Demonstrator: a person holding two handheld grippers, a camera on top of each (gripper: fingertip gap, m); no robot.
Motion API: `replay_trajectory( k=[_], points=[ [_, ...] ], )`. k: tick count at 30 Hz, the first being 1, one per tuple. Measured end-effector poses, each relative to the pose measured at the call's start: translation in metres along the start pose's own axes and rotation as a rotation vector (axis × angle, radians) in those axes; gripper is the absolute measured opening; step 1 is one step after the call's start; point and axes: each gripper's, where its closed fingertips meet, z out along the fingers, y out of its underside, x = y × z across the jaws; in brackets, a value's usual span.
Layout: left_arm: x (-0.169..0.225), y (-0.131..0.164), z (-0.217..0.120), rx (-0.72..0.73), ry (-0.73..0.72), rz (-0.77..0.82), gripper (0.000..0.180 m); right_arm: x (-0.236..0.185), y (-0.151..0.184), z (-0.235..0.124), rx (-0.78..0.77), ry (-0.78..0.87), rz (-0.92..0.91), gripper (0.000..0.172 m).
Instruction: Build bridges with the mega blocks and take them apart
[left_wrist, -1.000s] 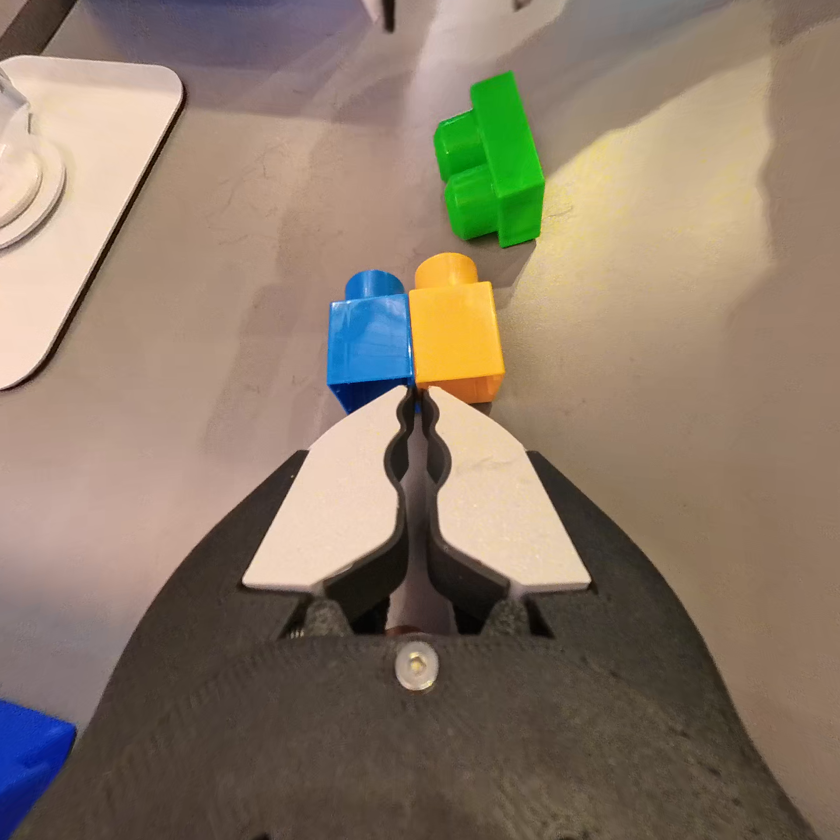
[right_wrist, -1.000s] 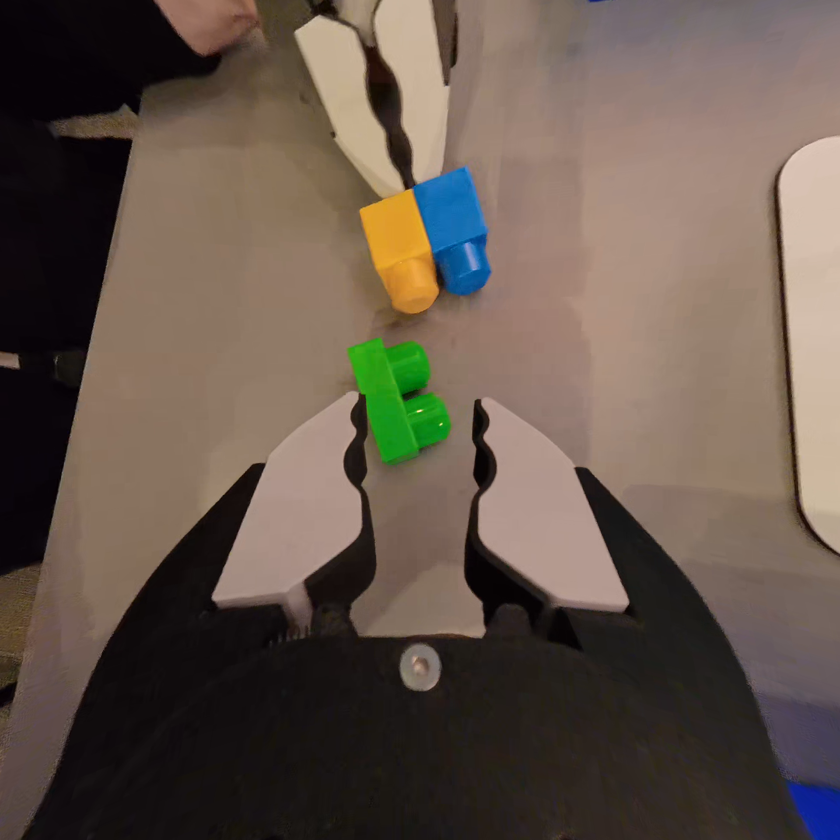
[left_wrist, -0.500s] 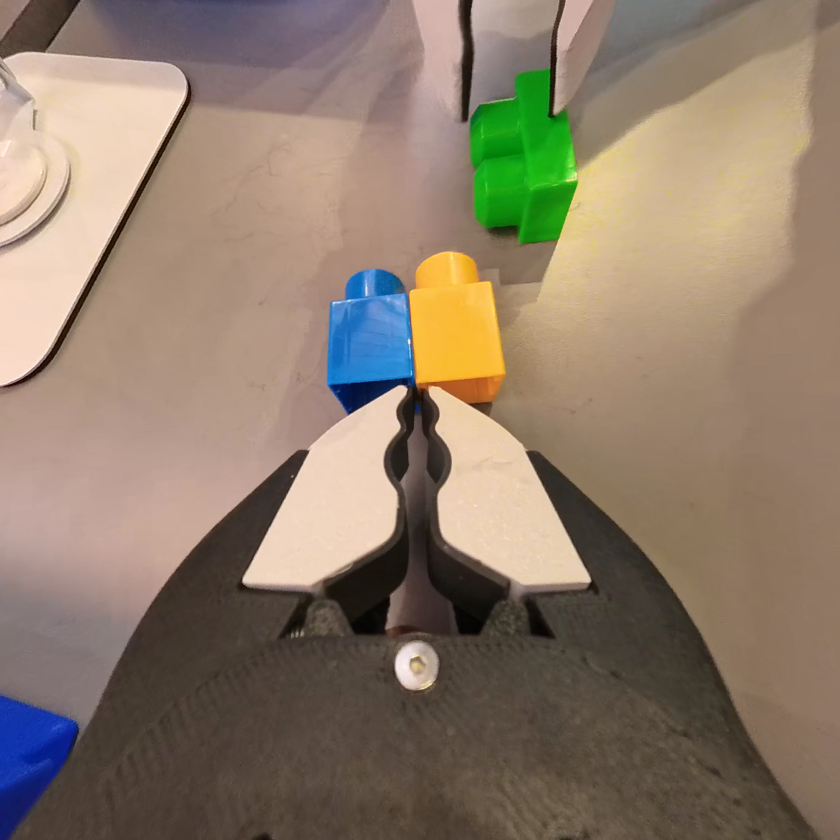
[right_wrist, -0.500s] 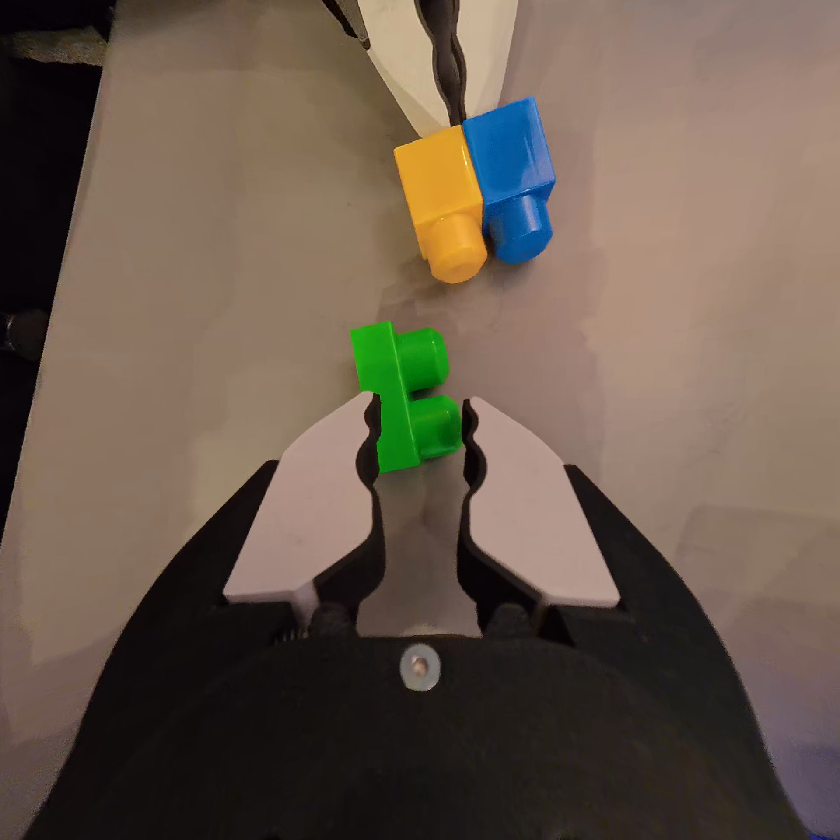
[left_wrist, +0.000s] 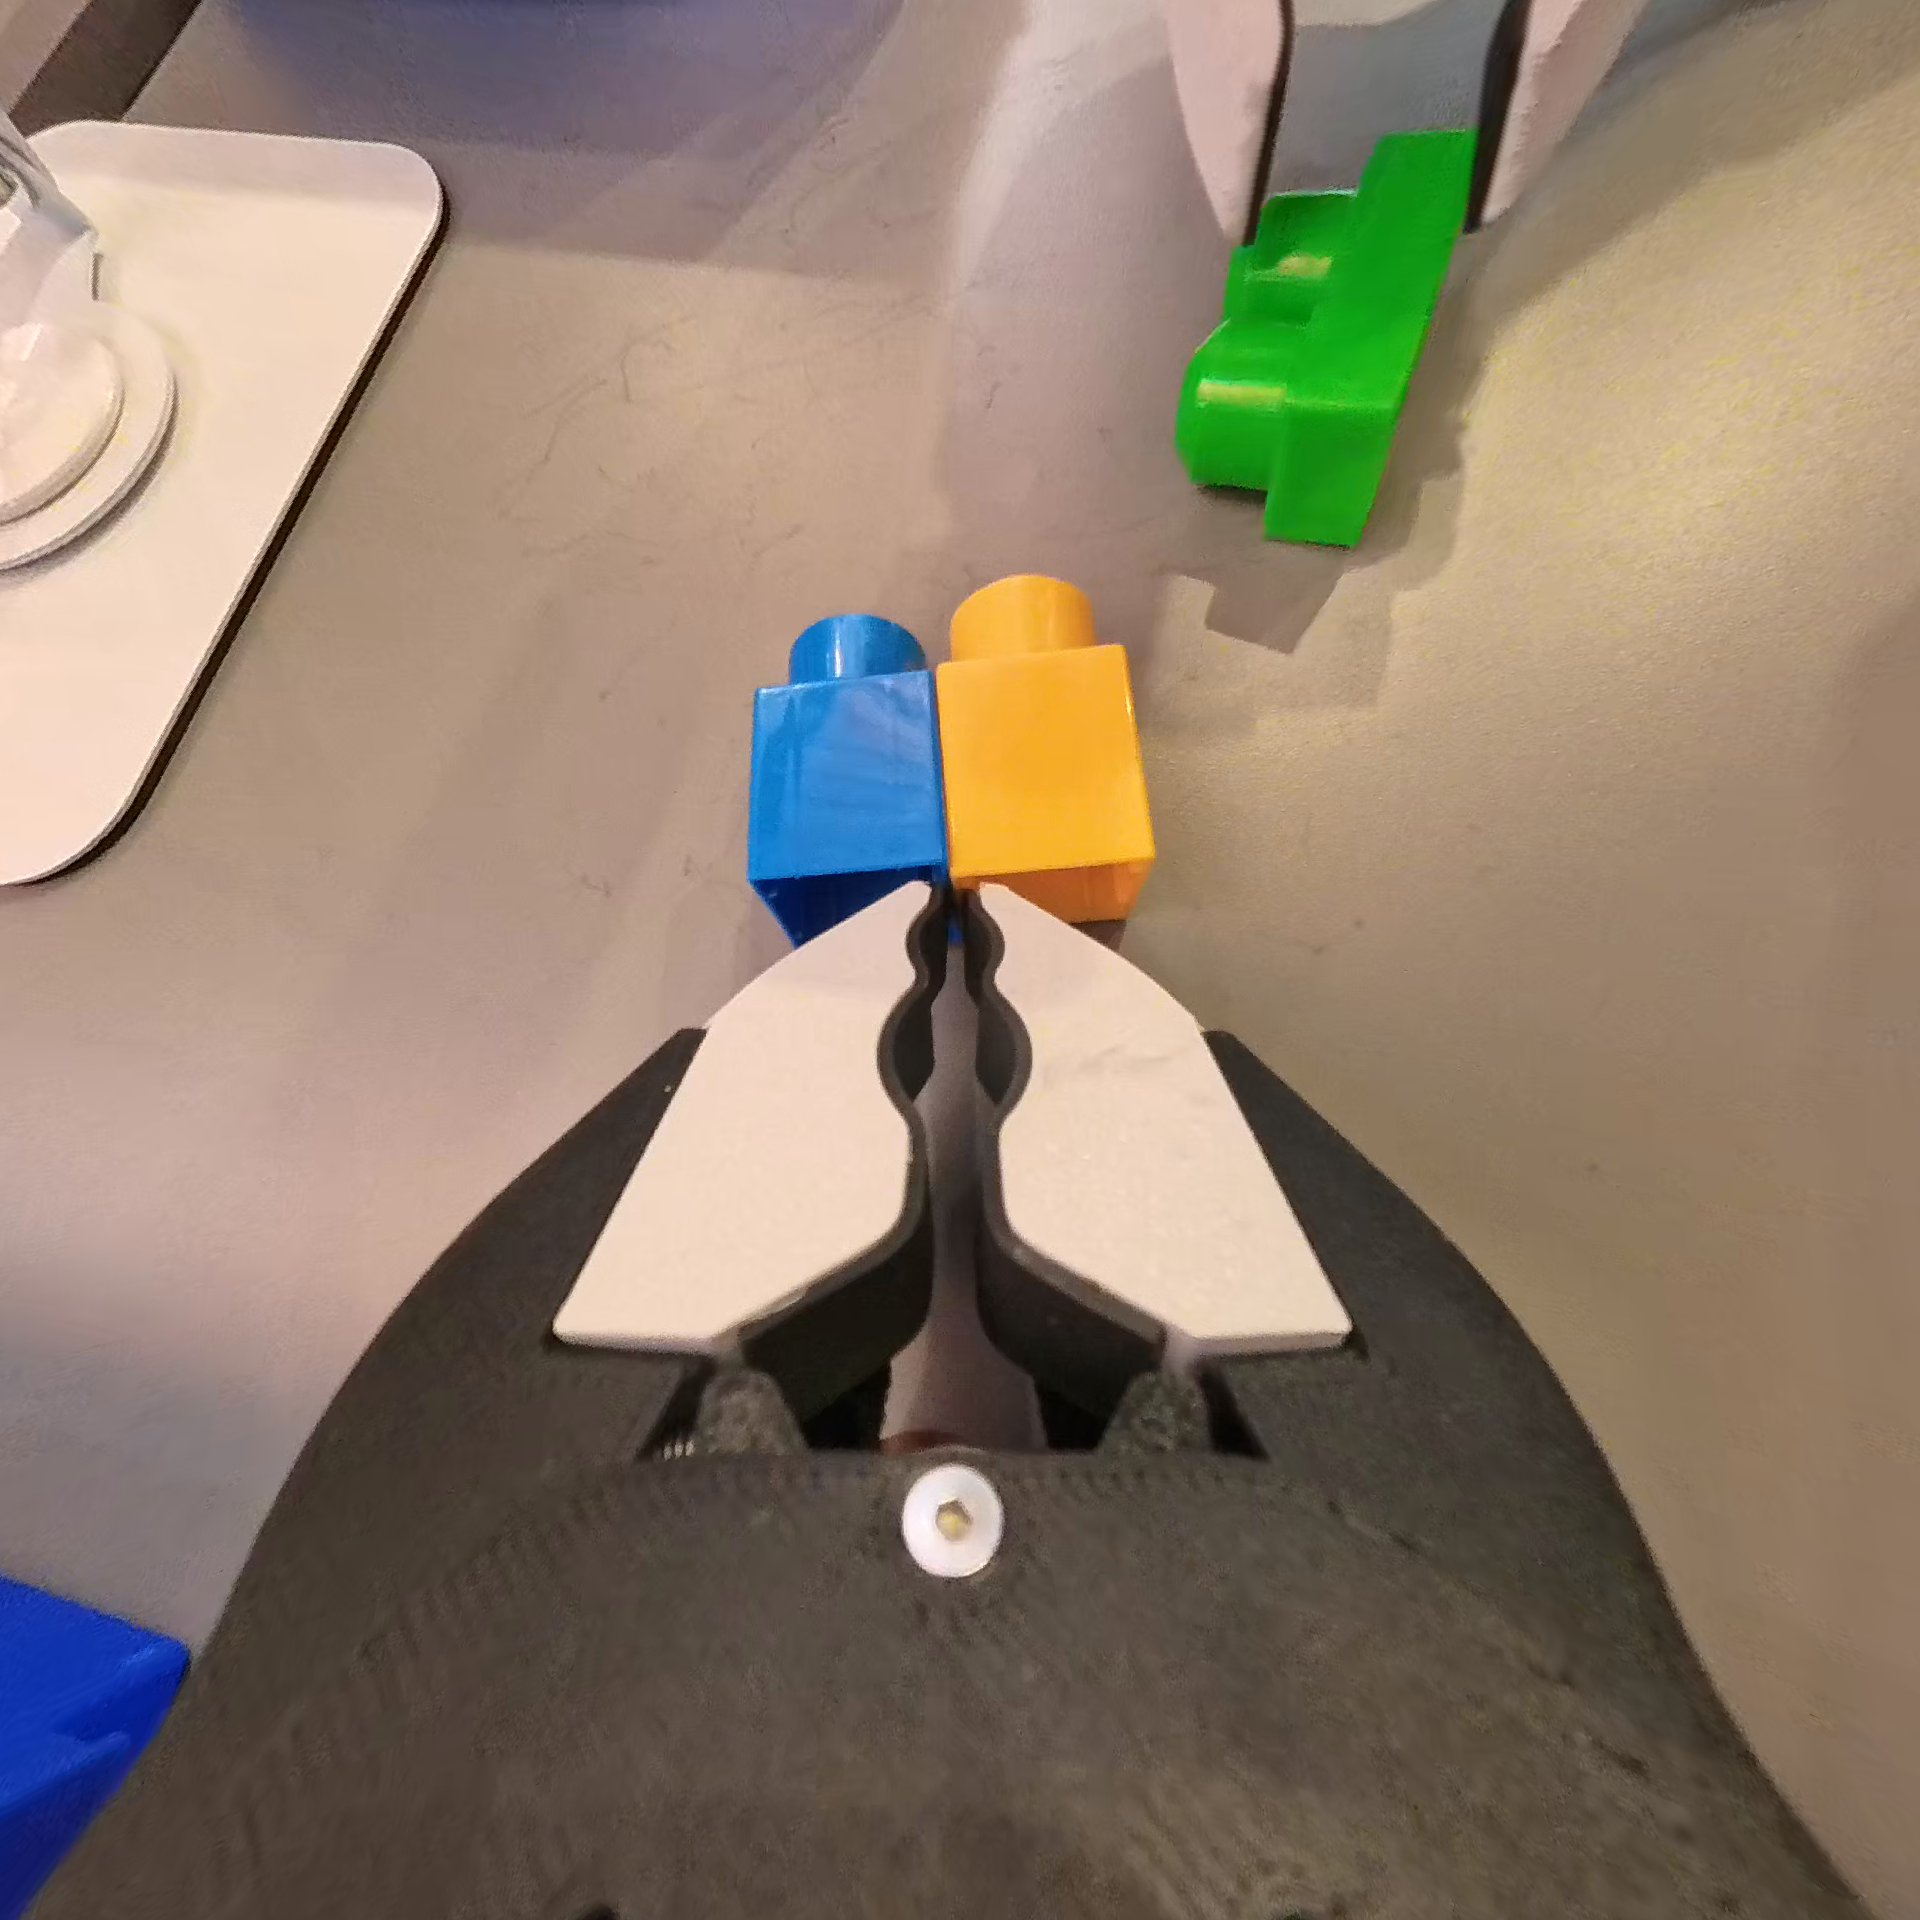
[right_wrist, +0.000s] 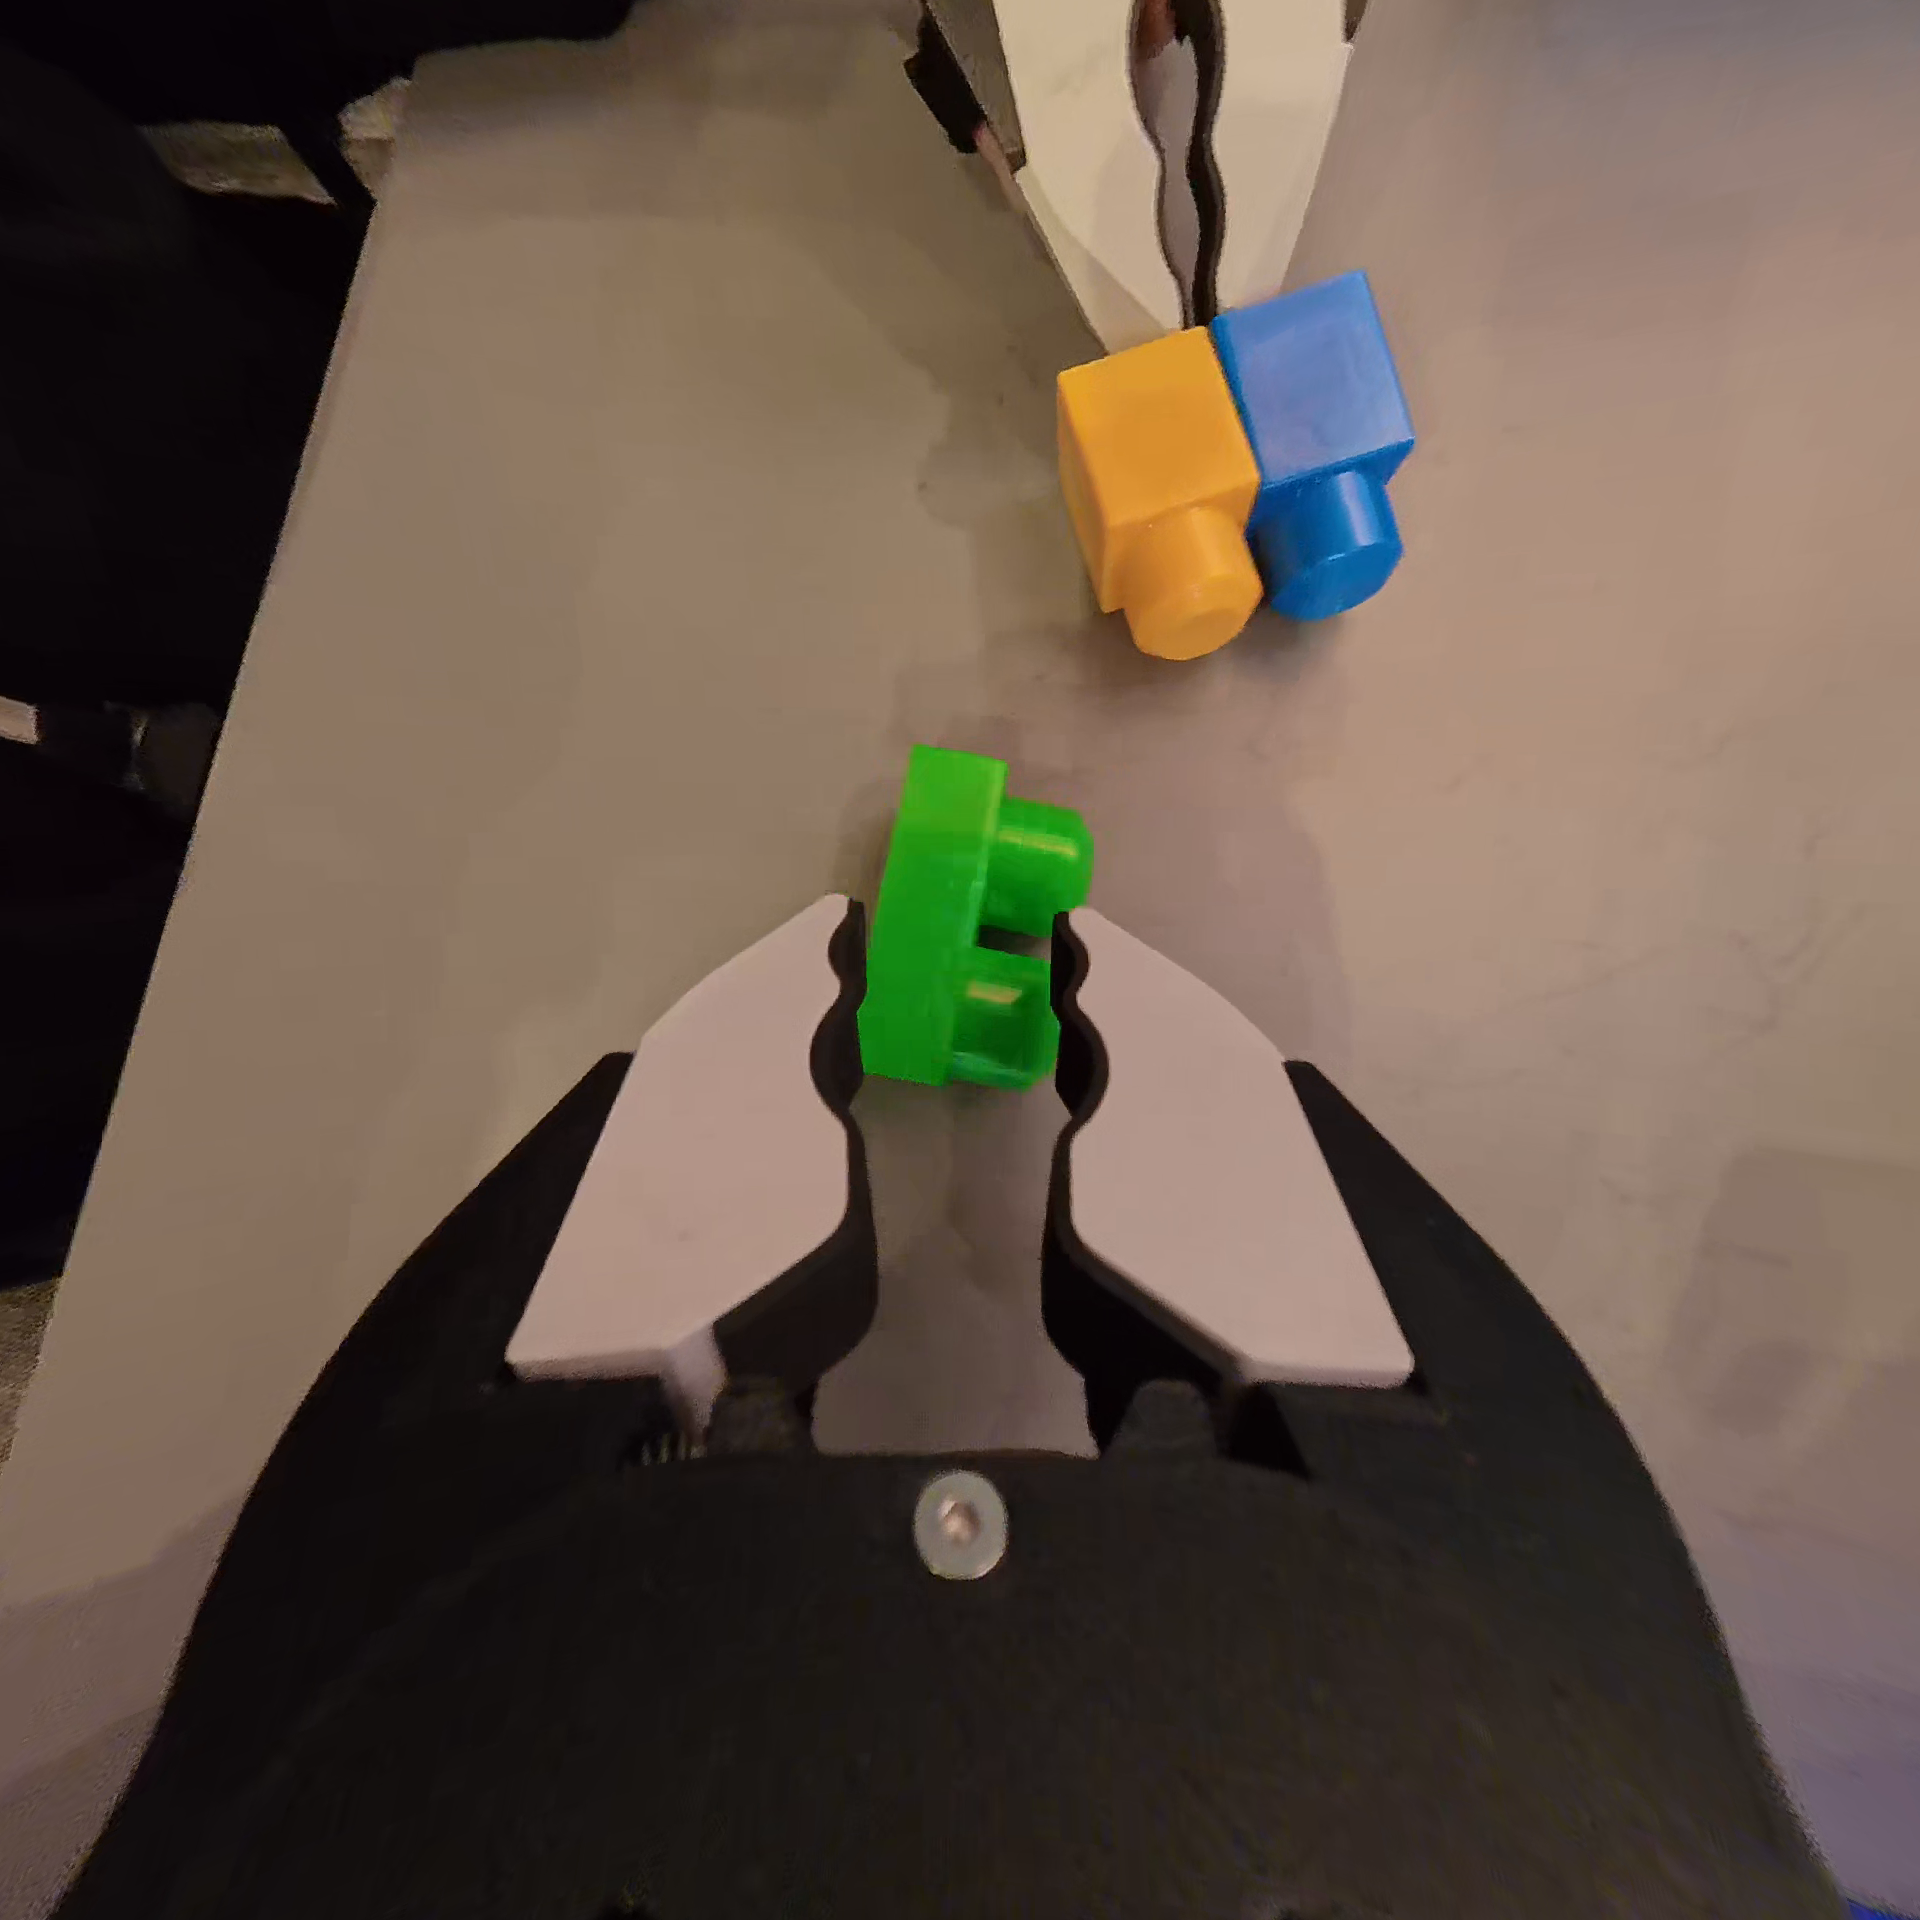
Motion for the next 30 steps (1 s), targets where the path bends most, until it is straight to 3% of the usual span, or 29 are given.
replay_trajectory(
  k=[7,10,14,16,18,22,27,30],
  points=[
    [-0.001,0.000,0.001,-0.001,-0.001,-0.001,0.002,-0.001,0.005,0.008,-0.036,0.034,-0.019,0.020],
    [-0.001,0.000,0.000,-0.001,-0.004,-0.002,0.002,0.006,0.000,0.006,-0.067,0.204,-0.155,0.019],
    [-0.002,0.000,0.001,-0.001,-0.008,-0.004,0.002,0.030,0.001,-0.001,-0.210,0.563,-0.413,0.020],
    [-0.002,0.000,0.001,-0.002,-0.008,-0.003,0.002,0.027,0.003,0.007,-0.237,0.596,-0.466,0.020],
    [-0.002,0.000,0.001,-0.003,-0.009,-0.002,0.002,0.021,0.003,0.011,-0.248,0.585,-0.498,0.023],
    [-0.001,0.000,0.001,-0.005,-0.011,0.000,0.002,0.011,0.012,0.015,-0.316,0.499,-0.441,0.046],
    [-0.001,0.000,0.001,-0.004,-0.010,0.001,0.002,-0.013,0.009,0.012,-0.271,0.363,-0.372,0.043],
    [-0.001,-0.001,0.001,-0.003,-0.008,0.001,0.003,-0.012,-0.010,-0.004,-0.112,0.326,-0.232,0.036]
  ],
)
